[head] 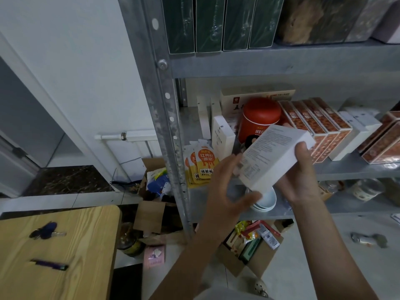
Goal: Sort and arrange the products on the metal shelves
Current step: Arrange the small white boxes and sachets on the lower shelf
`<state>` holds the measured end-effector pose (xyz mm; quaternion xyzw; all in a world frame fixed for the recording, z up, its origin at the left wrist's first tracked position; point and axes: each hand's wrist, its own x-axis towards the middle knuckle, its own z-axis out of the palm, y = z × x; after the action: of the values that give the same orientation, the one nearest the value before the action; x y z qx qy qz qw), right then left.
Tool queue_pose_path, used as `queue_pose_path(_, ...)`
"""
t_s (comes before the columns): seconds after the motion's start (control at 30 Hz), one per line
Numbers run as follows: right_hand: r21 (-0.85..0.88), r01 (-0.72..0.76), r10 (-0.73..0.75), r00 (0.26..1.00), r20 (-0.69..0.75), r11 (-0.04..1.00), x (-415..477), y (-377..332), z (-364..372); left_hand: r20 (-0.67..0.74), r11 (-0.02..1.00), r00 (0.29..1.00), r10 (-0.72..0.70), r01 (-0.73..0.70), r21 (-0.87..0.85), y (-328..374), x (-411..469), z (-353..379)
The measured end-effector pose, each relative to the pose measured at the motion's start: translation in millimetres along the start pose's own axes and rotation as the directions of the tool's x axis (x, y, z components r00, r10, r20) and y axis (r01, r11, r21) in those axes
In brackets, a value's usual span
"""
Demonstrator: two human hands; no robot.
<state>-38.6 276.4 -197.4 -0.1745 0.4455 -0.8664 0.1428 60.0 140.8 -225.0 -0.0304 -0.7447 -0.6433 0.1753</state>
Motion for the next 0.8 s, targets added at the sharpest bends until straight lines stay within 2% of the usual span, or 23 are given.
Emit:
queue_pose_path(0.07, -0.106, -0.108, 0.089, 0.981, -0.171, 0.989, 2, 1, 10, 0.010, 0.972, 0.993, 0.119, -0.119, 0.201, -4, -3, 2)
queue_pose_path(0.13, -0.227, -0.176, 0.105, 0.950, -0.295, 0.958, 5, 2, 16, -0.102, 0.953, 0.986, 0.133, -0.099, 0.288, -5, -2, 5)
queue_pose_path(0.2, -0.337, -0.193, 0.077, 0.942, -0.327, 0.922, 7, 0, 14, -0.200, 0.979, 0.980, 0.011, 0.030, 0.203, -6, 1, 3)
queue_pose_path(0.3, -0.470, -0.171, 0.061, 0.969, -0.241, 0.866, 5, -7, -4, -0.222, 0.990, 0.965, -0.140, 0.141, -0.012, -14, 9, -7)
queue_pose_path(0.47, -0.569, -0.162, 0.094, 0.985, -0.148, 0.806, 3, -25, -22, -0.144, 0.958, 0.957, -0.251, 0.224, -0.181, -27, 24, -20)
queue_pose_path(0.53, -0.617, -0.181, 0.101, 0.981, -0.163, 0.766, 5, -29, -22, -0.118, 0.932, 0.943, -0.313, 0.280, -0.231, -31, 29, -22)
queue_pose_path(0.63, -0.631, -0.184, 0.023, 0.967, -0.255, 0.753, 10, -31, -16, -0.096, 0.916, 0.935, -0.340, 0.307, -0.258, -37, 39, -21)
queue_pose_path(0.73, -0.612, -0.139, -0.107, 0.931, -0.348, 0.778, 16, -31, -8, -0.167, 0.944, 0.938, -0.305, 0.275, -0.181, -43, 49, -24)
queue_pose_path(0.77, -0.616, -0.116, -0.174, 0.904, -0.390, 0.779, 21, -32, -7, -0.197, 0.961, 0.941, -0.277, 0.268, -0.067, -47, 52, -27)
queue_pose_path(0.8, -0.626, -0.091, -0.248, 0.867, -0.432, 0.775, 26, -33, -5, -0.214, 0.958, 0.951, -0.223, 0.254, 0.130, -54, 54, -30)
